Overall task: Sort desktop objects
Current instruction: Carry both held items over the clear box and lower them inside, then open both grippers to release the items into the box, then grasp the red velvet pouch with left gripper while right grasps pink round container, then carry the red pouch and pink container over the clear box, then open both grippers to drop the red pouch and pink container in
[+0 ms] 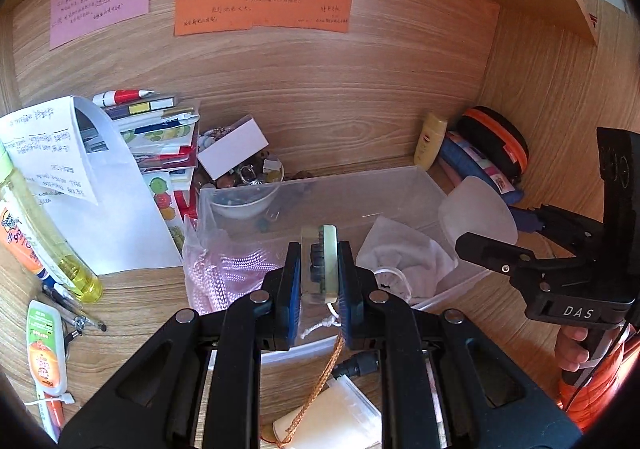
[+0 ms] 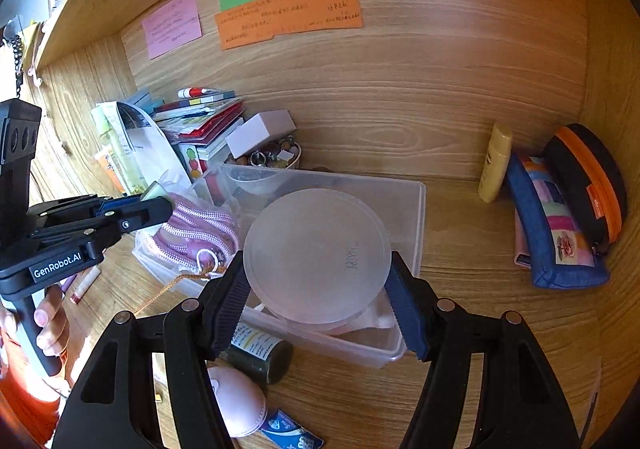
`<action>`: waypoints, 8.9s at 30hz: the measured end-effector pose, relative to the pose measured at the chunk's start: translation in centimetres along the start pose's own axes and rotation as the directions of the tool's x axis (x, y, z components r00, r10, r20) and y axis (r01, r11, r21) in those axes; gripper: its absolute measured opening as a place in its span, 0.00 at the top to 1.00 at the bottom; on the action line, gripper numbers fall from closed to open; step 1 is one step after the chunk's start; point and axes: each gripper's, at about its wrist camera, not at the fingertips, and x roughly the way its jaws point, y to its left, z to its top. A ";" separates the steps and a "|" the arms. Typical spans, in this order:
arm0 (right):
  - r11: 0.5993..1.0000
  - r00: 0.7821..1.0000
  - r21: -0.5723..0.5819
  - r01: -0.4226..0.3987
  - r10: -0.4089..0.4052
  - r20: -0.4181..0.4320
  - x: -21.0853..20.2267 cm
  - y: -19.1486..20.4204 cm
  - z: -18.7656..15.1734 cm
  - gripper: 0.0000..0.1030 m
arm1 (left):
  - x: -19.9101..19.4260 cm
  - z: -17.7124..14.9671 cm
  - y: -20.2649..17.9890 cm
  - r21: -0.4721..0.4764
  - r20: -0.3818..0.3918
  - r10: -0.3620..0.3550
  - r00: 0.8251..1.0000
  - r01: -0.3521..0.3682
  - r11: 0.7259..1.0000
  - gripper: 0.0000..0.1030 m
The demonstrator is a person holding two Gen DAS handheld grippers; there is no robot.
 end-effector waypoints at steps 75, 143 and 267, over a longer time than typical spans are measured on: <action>0.993 0.996 -0.081 0.090 -0.088 0.023 -0.4 3.2 -0.7 0.22 | -2.4 -1.8 1.6 0.037 -0.001 0.014 1.000 -0.014 0.999 0.25; 0.989 0.978 -0.143 0.029 -0.057 -0.199 2.2 8.1 -11.6 0.42 | -4.1 -18.4 -1.0 -0.106 -0.160 0.106 0.981 -0.124 0.987 0.04; 0.998 0.998 -0.007 0.067 -0.067 -0.008 -1.5 0.3 -4.1 0.22 | -3.5 -4.0 2.0 -0.050 0.068 0.077 0.995 -0.074 0.996 0.15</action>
